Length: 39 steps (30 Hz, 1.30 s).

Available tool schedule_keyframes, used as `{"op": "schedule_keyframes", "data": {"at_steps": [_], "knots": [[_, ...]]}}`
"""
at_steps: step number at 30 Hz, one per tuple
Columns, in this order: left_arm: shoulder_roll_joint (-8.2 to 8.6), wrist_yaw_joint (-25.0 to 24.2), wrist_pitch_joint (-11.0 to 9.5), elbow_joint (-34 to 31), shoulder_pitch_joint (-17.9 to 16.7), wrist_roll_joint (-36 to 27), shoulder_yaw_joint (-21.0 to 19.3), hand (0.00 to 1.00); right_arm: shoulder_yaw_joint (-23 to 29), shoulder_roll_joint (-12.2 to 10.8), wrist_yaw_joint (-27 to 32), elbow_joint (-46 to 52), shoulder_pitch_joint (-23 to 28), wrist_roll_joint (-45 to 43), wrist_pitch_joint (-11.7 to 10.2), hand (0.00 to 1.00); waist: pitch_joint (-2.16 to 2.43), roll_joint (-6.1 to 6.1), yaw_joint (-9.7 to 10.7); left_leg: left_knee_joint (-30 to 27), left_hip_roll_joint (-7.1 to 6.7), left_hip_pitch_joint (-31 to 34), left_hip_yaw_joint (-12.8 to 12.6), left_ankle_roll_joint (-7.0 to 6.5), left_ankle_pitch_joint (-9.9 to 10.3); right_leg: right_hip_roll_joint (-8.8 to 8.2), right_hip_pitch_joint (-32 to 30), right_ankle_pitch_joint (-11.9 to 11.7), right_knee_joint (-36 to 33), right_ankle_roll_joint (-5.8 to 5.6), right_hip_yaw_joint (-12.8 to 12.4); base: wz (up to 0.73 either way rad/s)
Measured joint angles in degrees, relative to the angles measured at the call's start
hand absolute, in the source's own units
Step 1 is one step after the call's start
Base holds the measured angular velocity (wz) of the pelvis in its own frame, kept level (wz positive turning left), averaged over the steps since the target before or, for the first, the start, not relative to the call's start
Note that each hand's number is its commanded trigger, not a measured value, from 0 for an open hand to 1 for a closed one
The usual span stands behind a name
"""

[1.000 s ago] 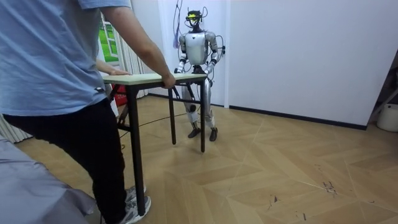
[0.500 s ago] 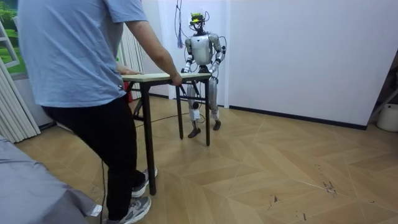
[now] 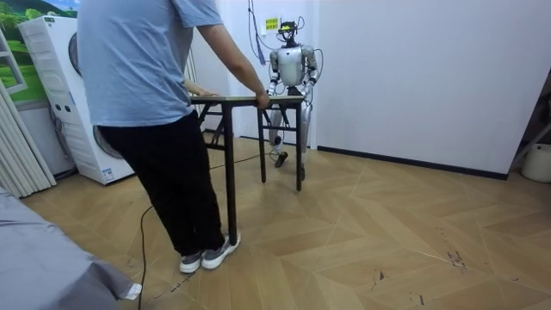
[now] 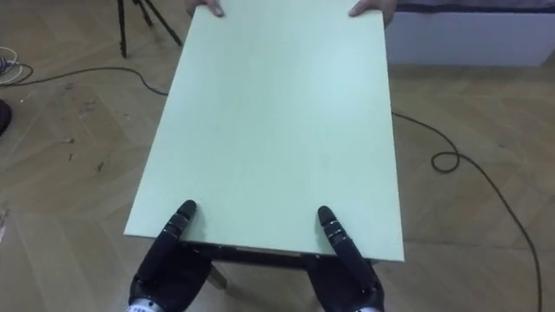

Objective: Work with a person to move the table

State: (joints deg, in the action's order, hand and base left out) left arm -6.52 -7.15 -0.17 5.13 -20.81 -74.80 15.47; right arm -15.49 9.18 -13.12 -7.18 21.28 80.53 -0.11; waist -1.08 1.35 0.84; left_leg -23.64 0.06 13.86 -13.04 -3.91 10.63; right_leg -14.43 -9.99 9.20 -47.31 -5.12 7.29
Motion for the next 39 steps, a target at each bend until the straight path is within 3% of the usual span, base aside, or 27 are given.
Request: {"op": "schedule_keyframes", "data": {"at_steps": [3,4,6,7,8,9,11,13,14,16,18,20,21,22,23,24,25,26,27,28,30,32,35,36,37,38,39], "knots": [[0.37,0.21,-0.27,-0.66,0.0,0.64,0.06,1.0,0.17,0.18,0.01,0.69,0.01,-0.17,0.01,1.0,0.63,-0.1,0.13,2.73,0.89,1.87,0.55,-0.51,-1.75,2.25,-0.27,-0.5,3.34,-1.33,-1.5,0.14],[0.02,0.22,-0.29,-1.13,0.13,0.65,-0.2,1.0,0.32,-0.25,0.01,1.22,0.07,-0.21,0.02,1.0,0.54,0.12,0.52,3.65,1.67,2.73,-0.43,-0.68,-3.45,2.42,-0.11,-0.21,3.68,-1.81,-2.35,0.26],[-0.97,0.35,-0.22,-1.28,0.98,0.93,-0.15,1.0,0.33,-0.64,0.09,1.96,1.11,-0.1,-0.14,1.0,0.58,2.47,0.77,2.98,0.95,2.79,-4.31,-1.52,-3.92,0.26,1.0,0.68,-0.36,-1.5,-2.24,0.37],[-1.09,0.53,-0.18,-1.29,1.83,1.29,-0.11,1.0,0.34,-0.69,0.09,2.05,1.0,0.24,-0.3,1.0,0.46,3.1,0.55,1.53,0.72,3.91,-5.47,-1.85,-3.9,-0.39,2.32,3.1,0.58,-1.02,-2.1,0.17],[-1.22,0.53,-0.19,-1.56,2.46,1.29,-0.23,1.0,0.34,-0.66,0.09,2.06,0.17,0.88,-0.44,1.0,0.32,3.17,0.21,-0.28,0.91,5.57,-5.7,-1.89,-3.94,-0.41,2.67,5.89,3.39,-1.32,-1.68,0.05],[-1.28,0.53,-0.19,-1.65,2.76,1.29,-0.36,1.0,0.33,-0.64,0.09,2.04,-0.26,0.94,-0.46,1.0,0.22,3.09,0.05,-0.82,1.18,6.32,-5.86,-1.91,-4.02,-0.33,2.93,7.16,4.92,-1.37,-1.27,-0.19],[-1.34,0.53,-0.2,-1.74,3.78,1.33,-1.02,1.0,0.04,-0.52,0.25,1.98,-1.76,0.95,-0.44,1.0,0.21,3.19,-2.8,-1.95,3.37,9.23,-7.85,-1.53,-4.79,0.98,3.28,11.16,10.58,-1.32,0.47,-0.44],[-1.63,0.53,-0.2,-2.41,4.22,1.4,-1.96,1.0,-0.56,-0.77,0.47,1.92,-3.14,0.99,-0.48,1.0,-0.01,3.75,-2.97,-2.27,4.49,11.74,-8.2,-1.48,-6.2,1.51,3.45,14.12,13.9,-1.17,1.73,-0.06],[-1.71,0.53,-0.16,-2.36,4.77,1.57,-2.16,1.0,-0.55,-1.08,0.5,1.8,-3.42,0.96,-0.59,1.0,-0.13,3.97,-2.61,-3.09,5.14,13.06,-8.27,-1.47,-7.22,1.83,3.53,15.63,15.5,-0.71,2.7,0.15],[-1.82,0.54,-0.15,-2.32,4.51,1.76,-2.51,1.0,-0.56,-1.71,0.49,0.33,-4.29,0.87,-0.43,1.0,-0.19,3.83,-3.17,-2.4,7.03,13.81,-7.83,-0.58,-9.25,4.65,2.49,15.76,17.18,0.44,2.81,-0.08],[-2.3,0.55,-0.11,-2.26,4.08,1.86,-2.57,1.0,-0.57,-2.15,0.35,-0.85,-4.43,1.01,0.05,1.0,-0.23,3.58,-4.18,1.07,8.18,13.06,-6.95,0.53,-12.29,7.41,2.07,14.22,18.05,2.21,3.21,-0.1],[-2.49,0.55,-0.09,-1.73,3.72,2.07,-2.31,1.0,-0.95,-2.24,0.34,-1.43,-4.18,1.07,0.3,1.0,-0.47,2.4,-5.4,6.76,10.21,11.54,-5.66,2.1,-17.17,11.08,2.08,11.23,20.95,4.4,3.87,-0.14],[-2.52,0.61,-0.09,-1.73,3.6,2.06,-2.38,1.0,-0.98,-2.16,0.34,-1.43,-4.05,1.01,0.27,1.0,-0.51,1.96,-5.76,8.45,10.51,11.13,-5.48,2.67,-18.57,11.94,2.01,10.72,21.52,4.88,3.9,-0.11],[-2.55,0.88,-0.08,-1.73,3.53,2.02,-2.23,1.0,-0.91,-1.94,0.34,-1.43,-3.88,1.23,0.23,1.0,-0.44,1.33,-5.94,11.98,10.83,10.29,-4.73,4.7,-21.16,13.22,1.46,9.89,22.05,5.91,4.16,-0.1],[-2.52,0.95,-0.1,-1.74,3.35,2.26,-2.0,1.0,-0.89,-1.79,0.35,-1.43,-3.78,1.3,0.21,1.0,-0.42,0.63,-6.51,14.64,11.09,9.5,-3.66,7.65,-23.4,13.86,0.75,8.9,22.51,7.13,4.87,-0.15],[-2.49,0.95,-0.12,-1.75,3.21,2.46,-1.92,1.0,-0.79,-1.77,0.36,-1.45,-3.75,1.03,0.2,1.0,-0.44,0.41,-6.81,14.07,11.11,9.45,-2.94,7.8,-23.42,13.7,0.4,8.55,22.58,7.64,5.06,-0.33],[-2.48,0.95,-0.13,-1.76,2.73,2.46,-1.87,1.0,-0.8,-1.8,0.42,-1.55,-3.71,0.44,0.19,1.0,-0.46,0.27,-7.55,9.48,10.61,9.68,-0.87,5.84,-20.56,13.23,-0.06,8.07,22.56,8.58,5.9,-0.4],[-2.47,0.97,-0.28,-1.77,2.22,2.43,-1.7,1.0,-1.03,-1.7,0.61,-1.56,-3.72,0.07,0.1,1.0,-0.49,0.22,-7.74,2.45,9.92,9.91,0.29,5.0,-15.08,12.1,-0.1,7.55,22.58,8.85,7.47,-0.34],[-2.44,1.22,-0.28,-1.78,2.19,2.43,-1.57,1.0,-1.11,-1.58,0.72,-1.56,-3.71,-0.02,-0.09,1.0,-0.54,0.03,-7.75,-1.28,9.66,9.89,0.7,5.16,-12.11,11.74,-0.1,7.26,22.65,8.97,8.09,-0.11],[-2.02,1.69,-0.28,-1.88,2.2,2.55,-1.49,1.0,-1.11,-1.49,0.91,-1.55,-3.7,-0.03,-0.36,1.0,-0.57,-0.43,-7.21,-8.07,9.51,9.7,1.02,5.09,-6.87,11.35,-0.24,6.67,22.67,9.09,9.01,0.16],[-1.46,2.63,-0.29,-2.78,2.4,3.43,-1.38,1.0,-1.21,-1.37,0.9,-1.37,-3.84,0.16,-1.31,1.0,-0.94,-1.69,-5.77,-17.28,9.89,7.31,2.4,5.45,0.96,11.3,-0.76,5.24,22.77,8.88,10.66,0.26],[-1.01,3.4,-0.3,-2.89,3.08,3.66,-1.06,1.0,-1.35,-1.23,0.89,-1.31,-3.98,0.4,-2.35,1.0,-1.28,-2.74,-5.56,-21.11,10.72,3.28,2.66,6.41,5.09,11.39,-1.08,4.53,22.8,8.91,12.04,0.05],[0.07,5.36,-0.34,-3.62,4.19,5.13,-0.75,1.0,-2.11,-0.86,1.19,-0.45,-4.0,0.55,-4.17,1.0,-1.23,-4.34,-3.92,-23.59,11.53,-2.61,5.31,7.55,8.33,11.46,-2.55,3.93,21.77,8.49,14.15,0.16],[0.16,5.69,-0.46,-4.07,4.27,5.34,-0.75,1.0,-2.11,-0.92,1.35,-0.08,-4.05,0.55,-4.6,1.0,-1.22,-4.35,-3.69,-22.32,11.13,-3.12,6.23,7.8,9.1,11.41,-3.25,3.83,21.02,8.32,14.0,0.08],[0.54,5.91,-0.94,-4.41,4.47,5.36,-0.82,1.0,-2.28,-0.98,1.79,0.45,-4.37,0.51,-5.09,1.0,-1.24,-4.35,-3.36,-18.23,9.76,-3.37,7.52,7.96,10.03,11.65,-4.56,2.98,19.83,8.2,13.32,0.08],[0.54,6.28,-1.01,-4.43,4.69,5.36,-0.61,1.0,-2.8,-0.57,1.84,0.63,-4.4,0.75,-5.78,1.0,-1.13,-4.19,-2.68,-13.11,8.0,-4.62,9.11,7.99,10.01,11.54,-5.86,1.27,19.74,9.06,11.43,0.16],[0.58,6.54,-1.01,-4.47,4.94,5.36,-0.38,1.0,-3.09,-0.3,1.84,0.68,-4.4,1.09,-6.33,1.0,-1.1,-4.23,-2.4,-10.25,7.29,-5.67,9.44,8.0,9.98,11.63,-6.29,0.34,20.1,9.2,10.23,0.28]]}}
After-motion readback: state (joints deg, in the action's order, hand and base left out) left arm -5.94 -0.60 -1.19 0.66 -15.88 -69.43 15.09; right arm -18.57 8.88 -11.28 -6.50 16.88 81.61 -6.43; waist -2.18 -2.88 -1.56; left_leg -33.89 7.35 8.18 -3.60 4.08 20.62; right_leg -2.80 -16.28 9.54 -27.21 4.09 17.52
